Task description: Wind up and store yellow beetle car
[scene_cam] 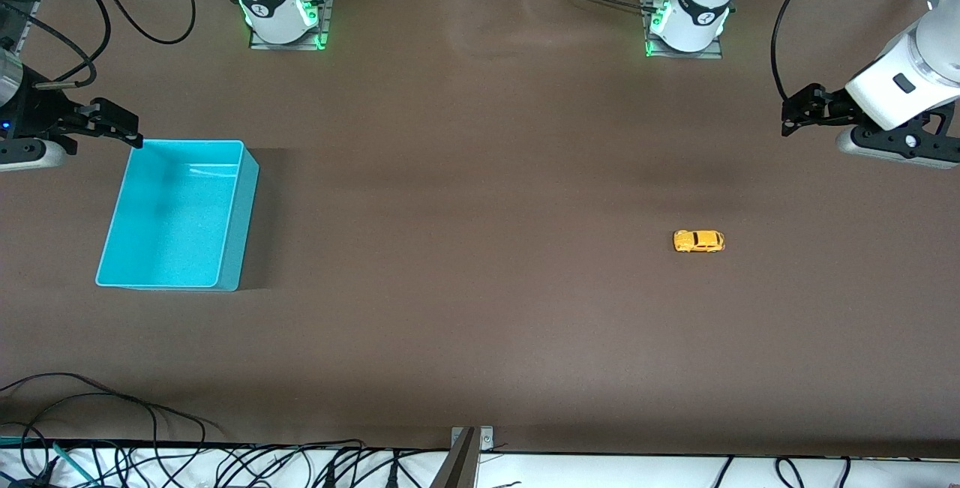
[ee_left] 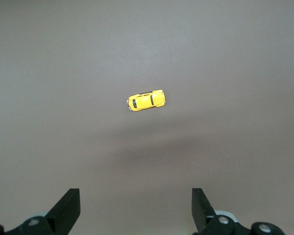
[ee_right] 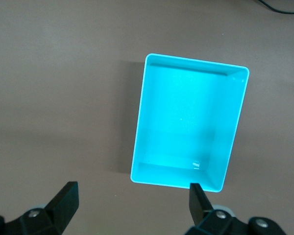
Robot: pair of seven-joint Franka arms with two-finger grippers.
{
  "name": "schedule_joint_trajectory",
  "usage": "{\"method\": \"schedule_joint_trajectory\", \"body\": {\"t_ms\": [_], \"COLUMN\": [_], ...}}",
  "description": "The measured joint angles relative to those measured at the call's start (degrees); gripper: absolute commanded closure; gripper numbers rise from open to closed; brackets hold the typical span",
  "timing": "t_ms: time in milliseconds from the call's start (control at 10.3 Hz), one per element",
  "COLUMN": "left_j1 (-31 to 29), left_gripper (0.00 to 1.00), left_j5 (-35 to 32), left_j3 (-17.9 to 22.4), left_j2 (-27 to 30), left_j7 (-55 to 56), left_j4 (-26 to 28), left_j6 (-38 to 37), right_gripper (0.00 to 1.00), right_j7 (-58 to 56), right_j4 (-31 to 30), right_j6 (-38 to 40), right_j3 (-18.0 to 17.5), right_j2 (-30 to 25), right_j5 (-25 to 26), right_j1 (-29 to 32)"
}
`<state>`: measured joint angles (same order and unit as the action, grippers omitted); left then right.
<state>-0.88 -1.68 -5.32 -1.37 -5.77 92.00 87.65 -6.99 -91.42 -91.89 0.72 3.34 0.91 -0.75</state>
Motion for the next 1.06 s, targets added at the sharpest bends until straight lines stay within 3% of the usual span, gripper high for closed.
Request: {"method": "schedule_joint_trajectory", "body": {"t_ms": [1063], "left_j1": [-0.05], "left_gripper": [0.00], "left_j5": [0.00], "left_j3": [0.00], "left_j2": [-0.02], "left_j7": [0.00], "left_j4": [-0.05], "left_j6": [0.00], "right_gripper": [0.00], "right_j7": [-0.64], "right_j4": [0.00], "right_j6": [0.00], "right_j3": [0.00], "right_j2": [0.00], "right_j5": [0.00], "right_j1": [0.00]}}
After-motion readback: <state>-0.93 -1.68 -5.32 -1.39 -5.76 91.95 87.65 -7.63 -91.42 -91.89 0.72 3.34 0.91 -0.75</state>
